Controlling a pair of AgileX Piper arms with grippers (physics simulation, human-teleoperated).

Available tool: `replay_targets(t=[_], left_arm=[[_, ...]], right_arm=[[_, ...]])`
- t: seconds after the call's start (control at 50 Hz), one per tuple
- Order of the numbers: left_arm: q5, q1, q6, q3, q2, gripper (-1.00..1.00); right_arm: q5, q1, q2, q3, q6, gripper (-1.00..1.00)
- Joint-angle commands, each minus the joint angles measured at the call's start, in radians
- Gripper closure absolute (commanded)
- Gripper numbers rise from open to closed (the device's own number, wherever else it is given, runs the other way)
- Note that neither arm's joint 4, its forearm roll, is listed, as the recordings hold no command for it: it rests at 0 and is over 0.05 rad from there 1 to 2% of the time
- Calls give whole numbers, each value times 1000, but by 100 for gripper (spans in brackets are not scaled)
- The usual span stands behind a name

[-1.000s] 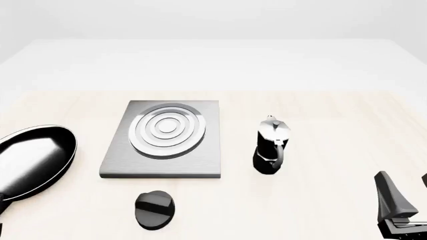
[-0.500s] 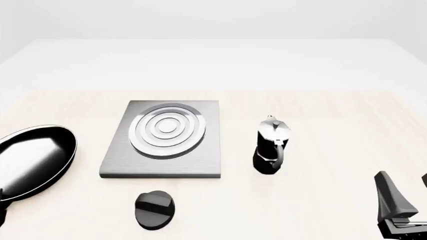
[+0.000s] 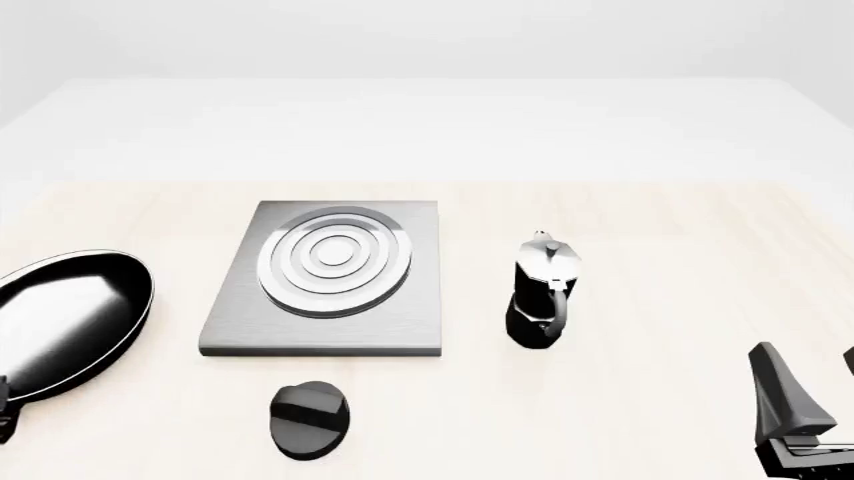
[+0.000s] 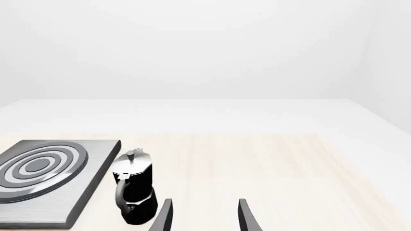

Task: Turn on the stove and put the frying pan on it.

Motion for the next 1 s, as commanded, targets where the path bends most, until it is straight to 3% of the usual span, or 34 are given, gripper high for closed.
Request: replay_targets(t=[0.02,0.5,1.0], left_arm=[[-109,38,32,32,93,-100],[-343,98,68,94,313,-100],[-498,160,112,126,471,-100]], right_arm=[[0,0,0,0,0,-100],[0,0,0,0,0,-100],[0,0,0,0,0,-100]])
